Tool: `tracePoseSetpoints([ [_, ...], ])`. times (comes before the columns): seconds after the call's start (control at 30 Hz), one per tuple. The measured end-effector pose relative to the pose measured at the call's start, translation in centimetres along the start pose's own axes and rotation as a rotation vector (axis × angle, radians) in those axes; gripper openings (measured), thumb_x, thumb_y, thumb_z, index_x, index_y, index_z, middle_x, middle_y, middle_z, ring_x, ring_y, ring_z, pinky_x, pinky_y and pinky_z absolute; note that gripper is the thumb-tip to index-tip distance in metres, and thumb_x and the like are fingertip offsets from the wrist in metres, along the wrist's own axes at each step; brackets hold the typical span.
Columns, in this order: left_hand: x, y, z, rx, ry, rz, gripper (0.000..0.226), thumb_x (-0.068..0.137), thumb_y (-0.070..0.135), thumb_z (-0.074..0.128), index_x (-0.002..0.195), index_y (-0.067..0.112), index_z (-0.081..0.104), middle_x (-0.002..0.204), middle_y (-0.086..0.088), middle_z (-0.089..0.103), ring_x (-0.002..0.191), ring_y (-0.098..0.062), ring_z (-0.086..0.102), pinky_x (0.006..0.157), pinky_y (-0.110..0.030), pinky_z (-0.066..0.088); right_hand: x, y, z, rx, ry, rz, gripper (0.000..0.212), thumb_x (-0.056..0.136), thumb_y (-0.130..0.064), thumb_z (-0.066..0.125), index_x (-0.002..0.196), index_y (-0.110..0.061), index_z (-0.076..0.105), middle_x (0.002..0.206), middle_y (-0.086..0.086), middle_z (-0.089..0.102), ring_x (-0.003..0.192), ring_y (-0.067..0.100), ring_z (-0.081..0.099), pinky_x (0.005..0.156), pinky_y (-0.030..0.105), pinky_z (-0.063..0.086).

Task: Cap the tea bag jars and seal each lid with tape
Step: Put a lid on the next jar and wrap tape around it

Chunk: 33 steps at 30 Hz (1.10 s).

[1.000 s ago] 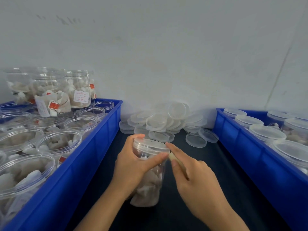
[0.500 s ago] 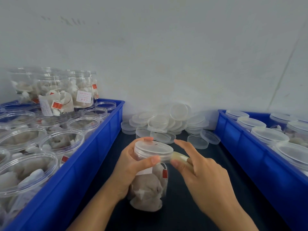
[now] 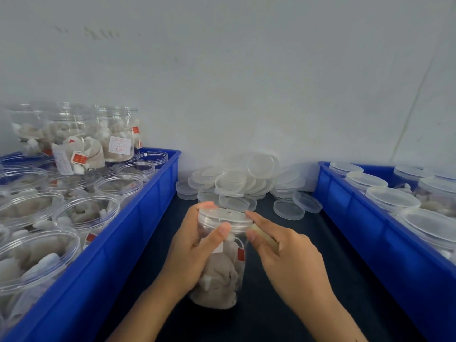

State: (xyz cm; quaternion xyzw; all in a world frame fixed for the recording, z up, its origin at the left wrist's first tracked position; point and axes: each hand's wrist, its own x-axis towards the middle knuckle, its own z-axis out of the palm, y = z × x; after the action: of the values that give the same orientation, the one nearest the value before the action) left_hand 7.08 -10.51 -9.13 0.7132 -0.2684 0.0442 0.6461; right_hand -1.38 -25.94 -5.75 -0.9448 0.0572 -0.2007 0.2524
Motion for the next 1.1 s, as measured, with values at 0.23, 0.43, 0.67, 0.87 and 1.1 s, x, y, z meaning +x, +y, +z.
tracePoseSetpoints([
  [0.23,-0.5,1.6,1.8,0.410,0.120,0.024,0.090,0.076,0.077,0.025,0.152,0.030,0.017,0.140,0.007,0.050,0.124,-0.008,0.051,0.103,-0.029,0.042,-0.5,0.0,0.9,0.042,0.043,0.015,0.041,0.099,-0.046,0.029,0.140,-0.052,0.032,0.049,-0.019,0.051,0.048,0.004,0.045,0.052,0.018,0.032],
  [0.43,0.2,1.5,1.6,0.174,0.196,-0.158,0.102,0.044,0.079,0.068,0.132,0.033,0.046,0.112,0.018,0.061,0.104,-0.001,0.059,0.090,-0.028,0.050,-0.7,-0.8,1.1,0.032,0.087,-0.013,0.046,0.095,-0.053,0.022,0.140,-0.054,0.030,0.048,-0.011,0.043,0.048,0.004,0.041,0.051,0.019,0.035],
  [0.67,0.5,1.4,1.1,-0.013,0.159,-0.214,0.080,0.035,0.069,0.075,0.105,0.033,0.058,0.096,0.013,0.070,0.084,0.003,0.066,0.071,-0.017,0.048,-0.4,-0.4,0.2,0.001,-0.025,-0.037,0.051,0.094,-0.056,0.027,0.144,-0.048,0.025,0.049,-0.009,0.042,0.046,0.005,0.041,0.054,0.021,0.037],
  [0.87,0.5,1.2,0.6,-0.067,0.056,-0.166,0.077,0.041,0.060,0.079,0.108,0.028,0.059,0.095,0.017,0.071,0.087,0.003,0.067,0.066,-0.010,0.051,-0.1,0.2,-1.3,-0.053,-0.104,0.010,0.051,0.095,-0.057,0.033,0.145,-0.047,0.022,0.062,-0.007,0.055,0.061,0.007,0.053,0.071,0.031,0.051],
  [1.1,0.9,0.3,-0.7,-0.170,-0.062,-0.142,0.077,0.051,0.052,0.084,0.117,0.020,0.061,0.105,0.006,0.073,0.097,-0.007,0.069,0.073,-0.013,0.052,0.2,-0.4,-1.2,-0.085,-0.128,-0.033,0.042,0.099,-0.051,0.032,0.141,-0.051,0.026,0.082,-0.008,0.062,0.081,0.010,0.058,0.080,0.035,0.049],
])
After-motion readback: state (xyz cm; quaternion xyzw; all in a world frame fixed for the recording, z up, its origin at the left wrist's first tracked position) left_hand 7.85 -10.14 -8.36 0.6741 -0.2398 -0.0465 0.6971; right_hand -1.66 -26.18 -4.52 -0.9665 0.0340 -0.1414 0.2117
